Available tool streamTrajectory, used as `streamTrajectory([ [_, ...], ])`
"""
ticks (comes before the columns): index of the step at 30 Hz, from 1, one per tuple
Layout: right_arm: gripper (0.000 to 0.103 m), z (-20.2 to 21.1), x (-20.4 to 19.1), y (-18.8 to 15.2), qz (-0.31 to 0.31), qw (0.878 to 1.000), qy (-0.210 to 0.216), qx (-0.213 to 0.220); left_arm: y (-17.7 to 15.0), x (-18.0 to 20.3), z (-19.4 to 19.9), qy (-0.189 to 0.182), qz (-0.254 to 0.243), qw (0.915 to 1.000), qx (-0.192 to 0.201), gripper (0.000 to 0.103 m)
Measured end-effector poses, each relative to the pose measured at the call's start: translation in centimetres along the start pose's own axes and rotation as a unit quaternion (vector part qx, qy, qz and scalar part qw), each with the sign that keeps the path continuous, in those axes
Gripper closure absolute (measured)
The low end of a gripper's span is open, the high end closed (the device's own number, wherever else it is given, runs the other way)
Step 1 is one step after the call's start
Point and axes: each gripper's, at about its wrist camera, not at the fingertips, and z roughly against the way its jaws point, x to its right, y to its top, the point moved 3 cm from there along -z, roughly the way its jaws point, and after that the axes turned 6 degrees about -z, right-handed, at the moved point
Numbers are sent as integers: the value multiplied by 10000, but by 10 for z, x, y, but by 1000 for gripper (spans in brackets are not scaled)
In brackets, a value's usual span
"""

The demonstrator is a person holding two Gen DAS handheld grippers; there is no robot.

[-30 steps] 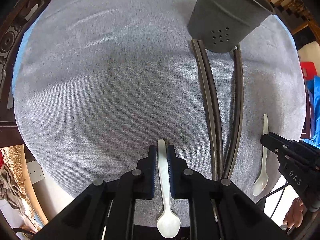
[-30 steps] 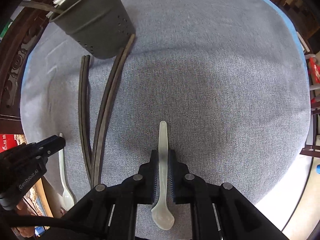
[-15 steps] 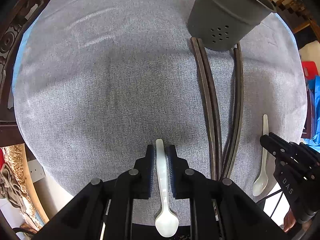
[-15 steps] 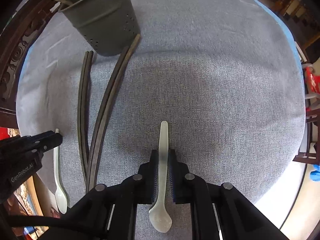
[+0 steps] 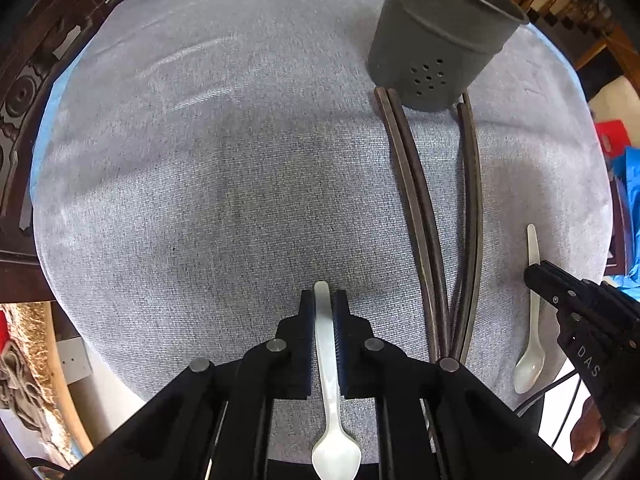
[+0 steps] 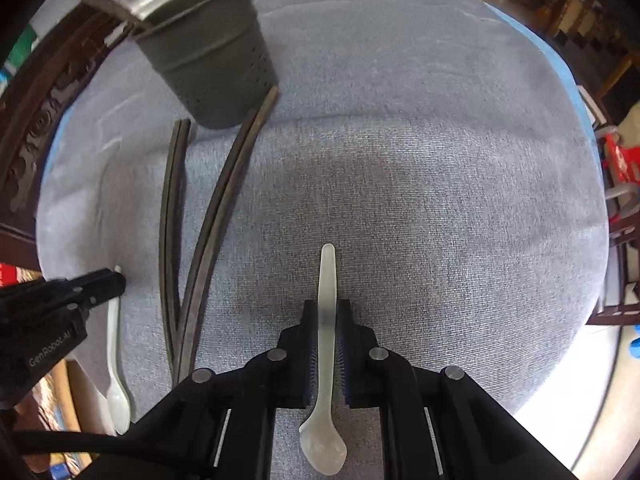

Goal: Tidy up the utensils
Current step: 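Lift both white spoons and carry them toward the grey cup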

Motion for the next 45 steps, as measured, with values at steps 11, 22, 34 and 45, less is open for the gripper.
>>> streamTrajectory([
  [11, 93, 39, 34, -2, -495, 9925, 821, 762, -14, -18, 56, -141, 370, 9931, 1099, 94],
  [22, 93, 56, 48, 8, -735, 9862, 983, 1113, -9, -19, 110, -243, 448, 9770, 2073, 94],
  [34, 90, 7, 28, 18, -357, 9982, 250, 415, -20, -14, 112, -58, 328, 9741, 2238, 94],
  [45, 87, -4, 12, 25, -161, 9992, -241, 268, -30, -13, 125, -88, 280, 9696, 2428, 94],
])
